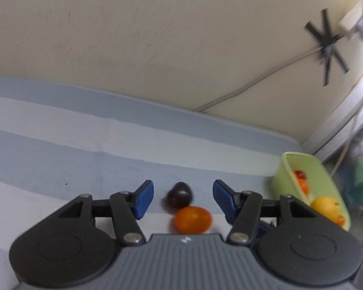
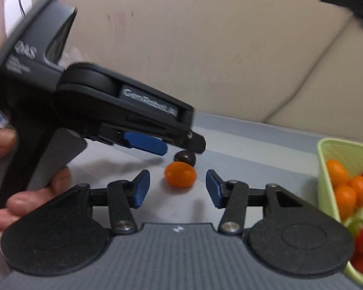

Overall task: Organize fruits
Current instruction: 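Move both grippers toward the last orange and dark purple tomatoes, then grasp the dark purple tomato with the left gripper while the right grasps the orange tomato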

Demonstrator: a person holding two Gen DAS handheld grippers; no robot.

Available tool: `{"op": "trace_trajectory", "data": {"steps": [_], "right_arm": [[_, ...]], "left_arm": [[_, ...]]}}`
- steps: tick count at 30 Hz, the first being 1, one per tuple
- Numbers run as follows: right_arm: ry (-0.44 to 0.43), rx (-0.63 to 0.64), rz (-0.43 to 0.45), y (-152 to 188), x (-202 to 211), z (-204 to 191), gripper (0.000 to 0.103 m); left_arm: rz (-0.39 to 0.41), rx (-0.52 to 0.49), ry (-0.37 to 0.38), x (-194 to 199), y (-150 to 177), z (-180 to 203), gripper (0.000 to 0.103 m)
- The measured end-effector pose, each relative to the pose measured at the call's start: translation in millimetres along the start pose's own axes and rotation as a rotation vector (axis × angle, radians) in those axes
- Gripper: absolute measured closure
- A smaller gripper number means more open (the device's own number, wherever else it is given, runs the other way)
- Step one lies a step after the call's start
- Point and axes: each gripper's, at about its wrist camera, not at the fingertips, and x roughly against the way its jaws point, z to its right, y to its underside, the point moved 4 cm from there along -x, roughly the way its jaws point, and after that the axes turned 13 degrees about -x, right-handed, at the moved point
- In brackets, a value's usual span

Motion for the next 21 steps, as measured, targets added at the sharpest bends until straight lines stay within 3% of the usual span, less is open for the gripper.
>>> {"op": "trace_trajectory", "data": {"steps": [2, 3, 4, 6, 11, 15, 21], "right_arm": [[0.018, 0.008, -0.025, -0.1, -14.4, 1.1, 0.050], [0.021, 0.001, -0.049, 0.5, -20.2, 2.7, 0.057], [0.015, -0.014, -0.061, 0.2, -21.7, 4.4, 0.070], [0.000, -0.010, -0.048, 0.2, -17.6, 4.7, 0.069], [0.025, 0.011, -0.040, 9.7, -1.7, 1.2, 0.069], [0.025, 0.017, -0.045, 25.6, 22.6, 2.5, 0.069], [0.072, 0.026, 0.011, 61.7, 90.6, 12.2, 0.069]], "left_arm": [[-0.009, 0.010, -0.005, -6.0, 1.4, -2.3, 0.053], [-0.003, 0.010, -0.008, -6.7, 1.5, -2.3, 0.056], [-0.003, 0.010, -0.013, -7.6, 1.8, -1.9, 0.067], [-0.002, 0.031, 0.024, -9.7, 3.3, -2.1, 0.078], [0.011, 0.050, 0.024, -1.8, 17.0, 6.6, 0.078], [0.005, 0.087, 0.100, 10.2, 36.4, 18.2, 0.078], [0.025, 0.052, 0.182, 40.9, 79.4, 53.0, 0.078]]}}
